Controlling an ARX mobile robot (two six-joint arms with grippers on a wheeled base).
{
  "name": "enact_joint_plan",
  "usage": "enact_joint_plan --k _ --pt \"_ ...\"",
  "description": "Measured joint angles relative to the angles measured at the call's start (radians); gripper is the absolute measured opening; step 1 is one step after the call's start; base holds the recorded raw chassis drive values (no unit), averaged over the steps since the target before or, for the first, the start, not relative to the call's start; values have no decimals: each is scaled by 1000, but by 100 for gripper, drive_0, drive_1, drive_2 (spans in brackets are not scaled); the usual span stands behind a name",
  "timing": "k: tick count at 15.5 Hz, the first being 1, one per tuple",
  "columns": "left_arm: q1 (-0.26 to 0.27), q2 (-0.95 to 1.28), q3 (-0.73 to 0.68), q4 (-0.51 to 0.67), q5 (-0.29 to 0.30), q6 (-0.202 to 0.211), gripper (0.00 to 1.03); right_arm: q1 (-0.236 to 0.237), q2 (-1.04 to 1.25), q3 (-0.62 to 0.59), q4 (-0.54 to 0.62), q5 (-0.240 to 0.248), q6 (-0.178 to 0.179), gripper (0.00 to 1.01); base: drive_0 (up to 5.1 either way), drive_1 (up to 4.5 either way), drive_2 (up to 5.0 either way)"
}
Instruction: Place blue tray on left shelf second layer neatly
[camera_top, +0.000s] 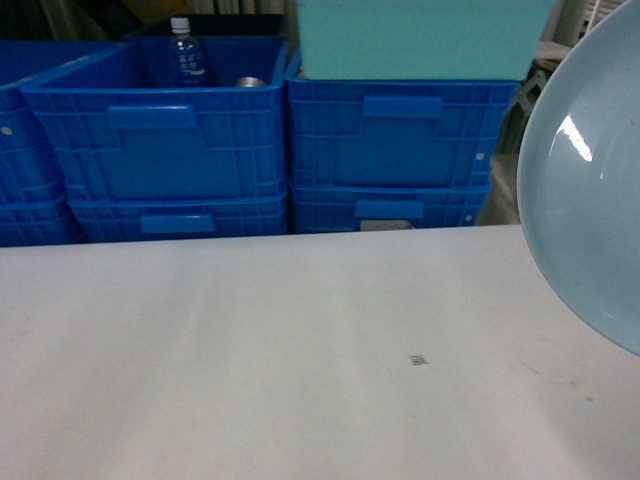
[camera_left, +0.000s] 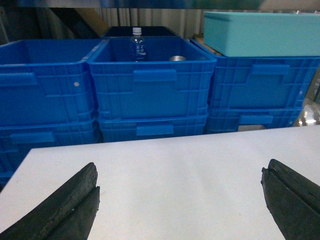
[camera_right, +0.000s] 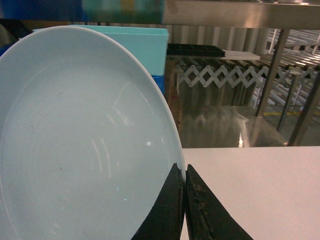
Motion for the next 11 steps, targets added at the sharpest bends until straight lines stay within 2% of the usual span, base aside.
enact_joint_plan --k 10,11 --pt "0 0 0 -2 4 0 98 -12 0 0 3 10 1 2 299 -559 -207" --pt "0 0 0 -1 1 0 98 -9 0 0 2 -1 1 2 299 -559 -207"
